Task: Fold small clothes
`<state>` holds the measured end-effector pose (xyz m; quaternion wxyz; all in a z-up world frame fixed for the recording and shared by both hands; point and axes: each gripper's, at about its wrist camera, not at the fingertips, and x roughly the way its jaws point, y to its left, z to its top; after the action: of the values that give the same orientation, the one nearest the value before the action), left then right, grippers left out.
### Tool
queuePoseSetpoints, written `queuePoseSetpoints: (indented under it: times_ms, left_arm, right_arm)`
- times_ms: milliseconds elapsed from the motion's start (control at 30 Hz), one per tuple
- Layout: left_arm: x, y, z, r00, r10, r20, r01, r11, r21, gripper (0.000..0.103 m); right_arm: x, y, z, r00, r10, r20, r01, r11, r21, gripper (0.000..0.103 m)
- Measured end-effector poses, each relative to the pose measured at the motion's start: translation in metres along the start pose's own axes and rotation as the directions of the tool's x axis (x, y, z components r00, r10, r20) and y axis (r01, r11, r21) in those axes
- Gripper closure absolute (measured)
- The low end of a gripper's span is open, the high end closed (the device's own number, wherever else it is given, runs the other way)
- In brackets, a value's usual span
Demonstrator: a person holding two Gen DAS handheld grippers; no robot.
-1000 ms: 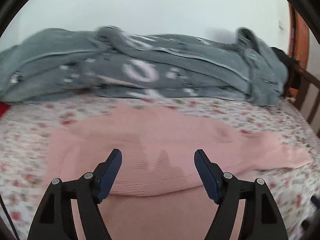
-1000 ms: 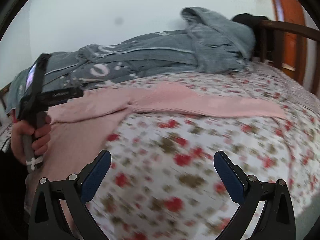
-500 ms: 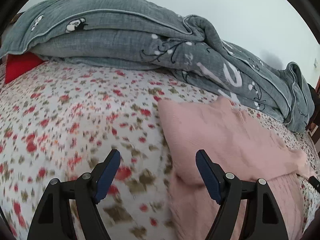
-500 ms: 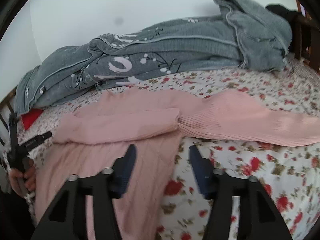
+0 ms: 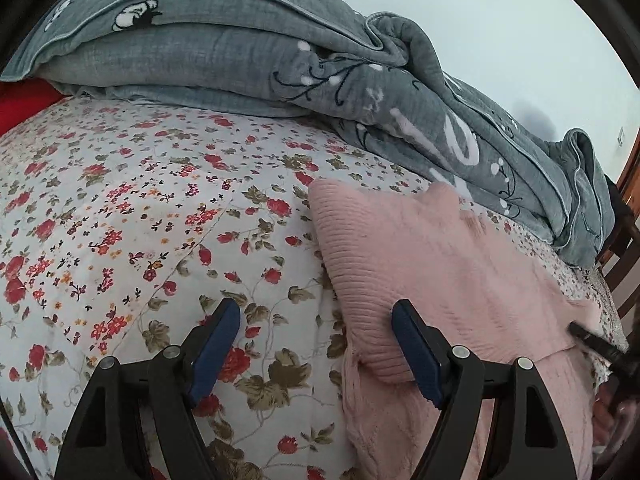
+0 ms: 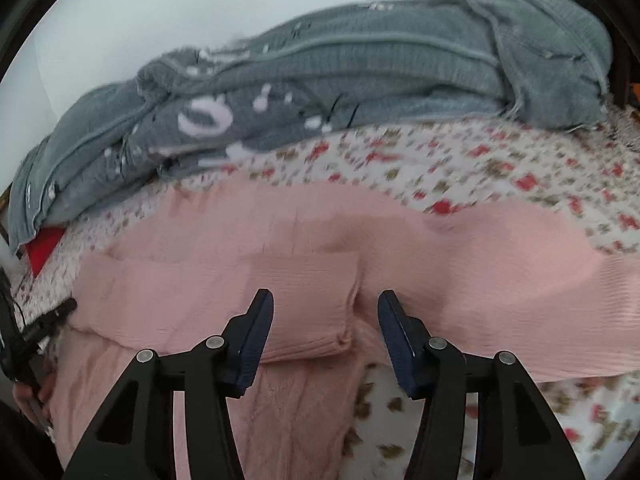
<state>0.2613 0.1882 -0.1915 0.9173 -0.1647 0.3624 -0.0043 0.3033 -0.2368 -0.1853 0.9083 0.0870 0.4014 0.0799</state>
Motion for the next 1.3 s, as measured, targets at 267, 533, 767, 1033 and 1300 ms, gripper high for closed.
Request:
queuePoseSetpoints:
  times_ms: [267, 533, 767, 1033, 1300]
  left_arm:
    - [0.006, -0.002, 0.002, 1.000, -0.003, -0.020, 0.004, 1.000, 0.009, 0.021]
    - [0.005, -0.020, 0.023, 0.999, 0.048, -0.003, -0.047, 0.998, 0.040, 0.020]
    - [0.038, -0.006, 0.035, 0.996, 0.088, -0.033, -0.090, 0.995, -0.044, 0.020]
    - [0.032, -0.002, 0.033, 0.994, 0.105, -0.003, -0.105, 0.992, -0.068, 0.021]
    - [0.033, -0.004, 0.034, 0.994, 0.108, 0.001, -0.108, 0.992, -0.061, 0.021]
  right_arm:
    - [-0.015, -0.009, -0.008, 0.994, 0.052, 0.099, -0.055, 0.998, 0.026, 0.098]
    - [-0.041, 0.004, -0.011, 0.973, 0.039, 0.230, -0.031, 0.999, -0.038, 0.098]
    - [-0.039, -0.004, -0.011, 0.974, 0.018, 0.226, -0.017, 1.000, -0.007, 0.098]
    - [-0.027, -0.011, -0.010, 0.983, -0.059, 0.174, 0.053, 0.998, 0.036, 0.103]
    - [-0.020, -0.004, -0.013, 0.991, -0.050, 0.128, 0.050, 0.999, 0.006, 0.093]
